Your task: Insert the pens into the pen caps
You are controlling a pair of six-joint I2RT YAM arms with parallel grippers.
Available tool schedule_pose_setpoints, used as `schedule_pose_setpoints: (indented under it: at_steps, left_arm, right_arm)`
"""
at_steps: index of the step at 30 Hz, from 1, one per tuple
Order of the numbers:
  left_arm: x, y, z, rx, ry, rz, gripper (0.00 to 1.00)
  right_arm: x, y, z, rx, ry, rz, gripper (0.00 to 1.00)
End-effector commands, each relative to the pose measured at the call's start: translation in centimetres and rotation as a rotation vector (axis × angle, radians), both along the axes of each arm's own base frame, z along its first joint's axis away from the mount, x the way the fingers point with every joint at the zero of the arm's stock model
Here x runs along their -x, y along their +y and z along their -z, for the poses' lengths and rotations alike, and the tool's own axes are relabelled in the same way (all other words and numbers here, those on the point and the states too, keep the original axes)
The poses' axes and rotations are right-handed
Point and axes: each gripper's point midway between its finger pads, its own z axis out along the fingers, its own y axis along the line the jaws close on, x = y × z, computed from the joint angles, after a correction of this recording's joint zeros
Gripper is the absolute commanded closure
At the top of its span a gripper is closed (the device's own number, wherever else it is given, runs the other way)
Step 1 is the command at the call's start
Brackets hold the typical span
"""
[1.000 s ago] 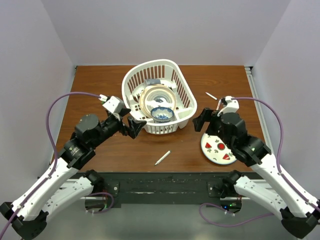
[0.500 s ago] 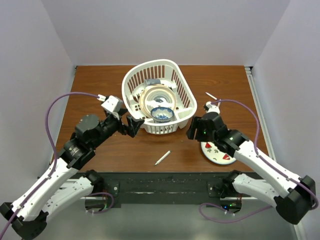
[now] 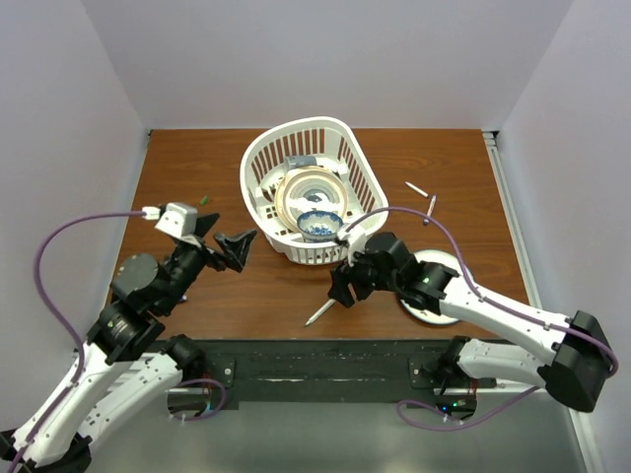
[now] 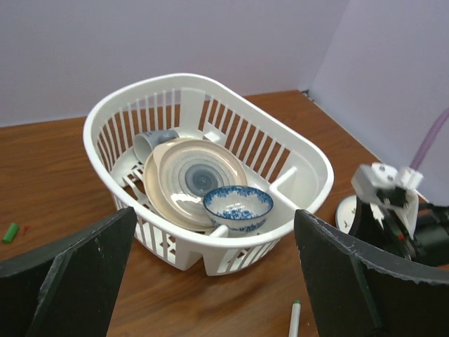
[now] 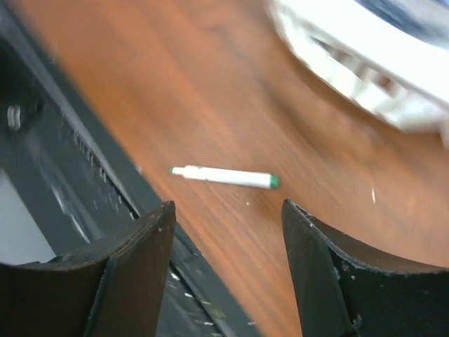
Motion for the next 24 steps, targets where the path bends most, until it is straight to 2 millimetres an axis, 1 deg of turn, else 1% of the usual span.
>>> schedule_pose_setpoints:
  at_steps: [1, 2, 3, 5, 6, 7, 8, 9, 10, 11, 12, 15, 20, 24]
  left_arm:
    - [-0.3, 2.4, -1.6, 0.08, -0.063, -0.12, 0.0]
    - [-0.2, 2.7, -1.7, 0.086, -0.067, -0.133, 0.0]
    - [-0.2, 3.2, -1.8, 0.094, -0.069, -0.152, 0.0]
    - [0.0, 3.6, -2.2, 0.109, -0.082, -0.164, 0.0]
    - [0.2, 3.9, -2.3, 0.115, -0.089, -0.173, 0.0]
    - [0.2, 4.1, -2.4, 0.121, -0.092, -0.182, 0.0]
    - [0.3, 4.4, -2.4, 0.128, -0.096, -0.192, 0.0]
    - [0.3, 5.1, -2.6, 0.144, -0.1, -0.224, 0.0]
    - [0.3, 5.6, -2.5, 0.148, -0.096, -0.245, 0.0]
    - [0.4, 6.0, -2.4, 0.155, -0.094, -0.265, 0.0]
    - [0.6, 6.8, -2.6, 0.173, -0.1, -0.3, 0.0]
    - [1.0, 8.1, -2.8, 0.21, -0.117, -0.343, 0.0]
    - [1.7, 9.1, -3.2, 0.25, -0.15, -0.367, 0.0]
    - [2.0, 9.5, -3.3, 0.267, -0.157, -0.378, 0.0]
  right_arm:
    - [1.0, 3.4, -4.4, -0.036, -0.369, -0.483, 0.33]
    - [1.8, 3.8, -4.7, -0.049, -0.407, -0.571, 0.33]
    - [2.1, 3.9, -5.0, -0.029, -0.505, -0.686, 0.33]
    - [3.1, 4.5, -5.0, -0.052, -0.574, -0.827, 0.32]
    - [2.6, 5.0, -5.3, -0.046, -0.623, -0.853, 0.32]
    - [2.3, 5.4, -3.9, -0.013, -0.593, -0.886, 0.33]
    - [2.3, 5.6, -3.2, 0.008, -0.572, -0.925, 0.34]
    - [2.4, 5.6, -2.9, 0.041, -0.56, -0.975, 0.37]
    - [2.5, 5.6, -2.1, 0.065, -0.542, -1.01, 0.38]
    - [2.6, 5.5, -0.3, 0.105, -0.5, -1.048, 0.39]
    - [2.4, 5.2, 0.5, 0.157, -0.506, -1.074, 0.42]
    - [1.7, 4.7, 2.3, 0.247, -0.508, -1.082, 0.46]
    - [1.7, 4.2, 4.0, 0.302, -0.504, -1.085, 0.53]
    - [2.1, 3.7, 6.9, 0.365, -0.456, -1.112, 0.56]
